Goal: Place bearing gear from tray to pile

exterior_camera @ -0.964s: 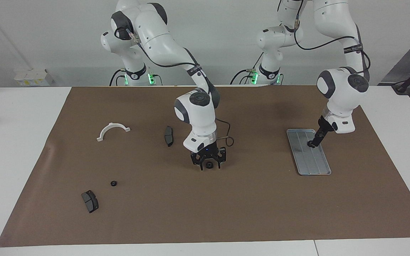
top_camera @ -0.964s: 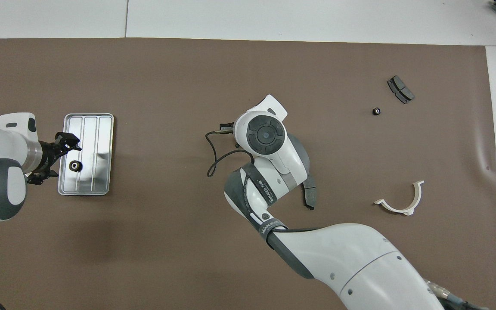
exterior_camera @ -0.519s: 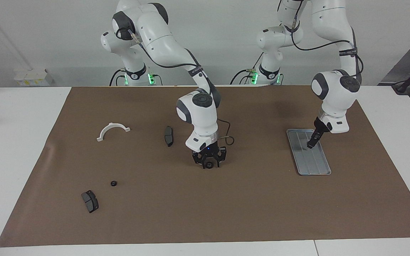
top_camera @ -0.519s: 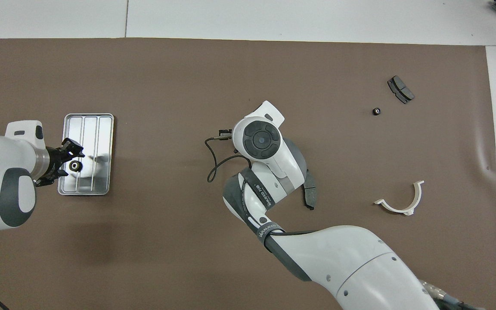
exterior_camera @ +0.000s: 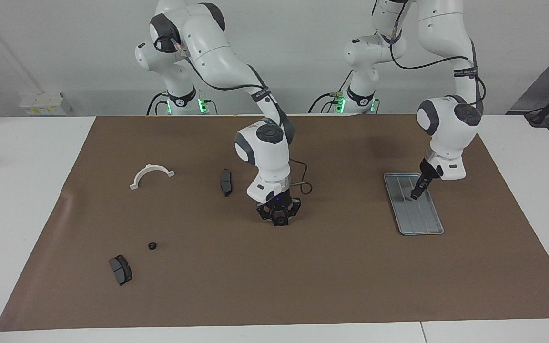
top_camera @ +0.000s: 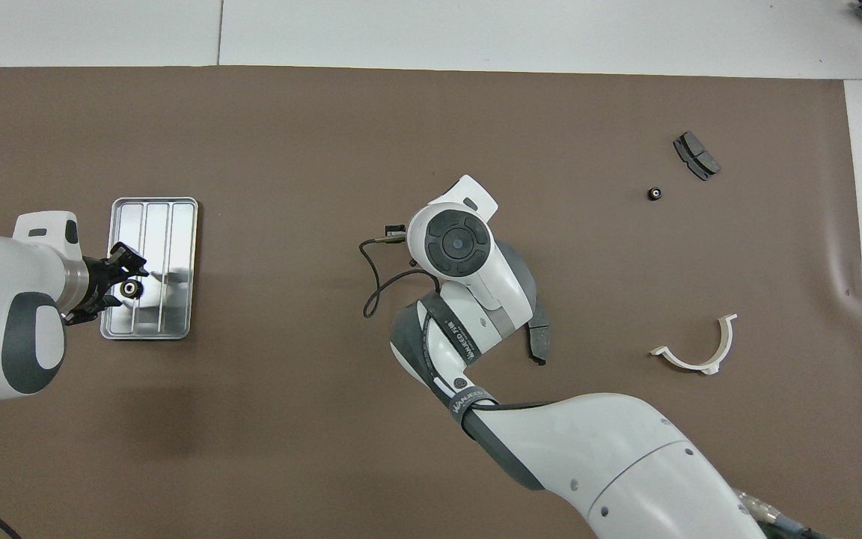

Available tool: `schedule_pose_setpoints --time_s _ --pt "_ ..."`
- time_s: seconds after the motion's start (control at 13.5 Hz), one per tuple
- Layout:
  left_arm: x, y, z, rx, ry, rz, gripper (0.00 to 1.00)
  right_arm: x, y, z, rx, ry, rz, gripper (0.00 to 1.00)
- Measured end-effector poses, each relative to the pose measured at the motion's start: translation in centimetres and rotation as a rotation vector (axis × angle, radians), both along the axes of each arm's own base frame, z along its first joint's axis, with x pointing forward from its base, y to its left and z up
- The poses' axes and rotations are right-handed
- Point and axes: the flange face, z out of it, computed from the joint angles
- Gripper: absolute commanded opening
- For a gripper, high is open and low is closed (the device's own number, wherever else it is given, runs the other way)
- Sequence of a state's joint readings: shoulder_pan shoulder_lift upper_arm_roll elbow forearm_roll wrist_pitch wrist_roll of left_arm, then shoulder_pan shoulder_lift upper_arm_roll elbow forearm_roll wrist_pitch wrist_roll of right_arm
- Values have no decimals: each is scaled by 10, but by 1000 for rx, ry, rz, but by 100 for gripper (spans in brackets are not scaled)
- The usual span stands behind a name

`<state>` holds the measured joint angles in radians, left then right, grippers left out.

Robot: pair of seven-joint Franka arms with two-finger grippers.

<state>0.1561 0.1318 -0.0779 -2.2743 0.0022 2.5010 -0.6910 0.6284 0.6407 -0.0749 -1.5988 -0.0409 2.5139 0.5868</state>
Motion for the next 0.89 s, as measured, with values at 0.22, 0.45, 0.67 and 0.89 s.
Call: schedule_pose_setpoints --time_s 0.22,0.45,0.67,0.89 --pt "0 6 -3 1 -3 -2 21 1 -1 1 -8 11 -3 0" --pt "1 6 -3 1 -5 -3 0 18 -35 4 -54 47 -25 0" --pt "2 5 -2 1 -8 -8 0 62 -131 28 -95 51 -25 0" --pt "18 -6 22 0 4 -42 0 87 -232 57 -120 66 -54 0"
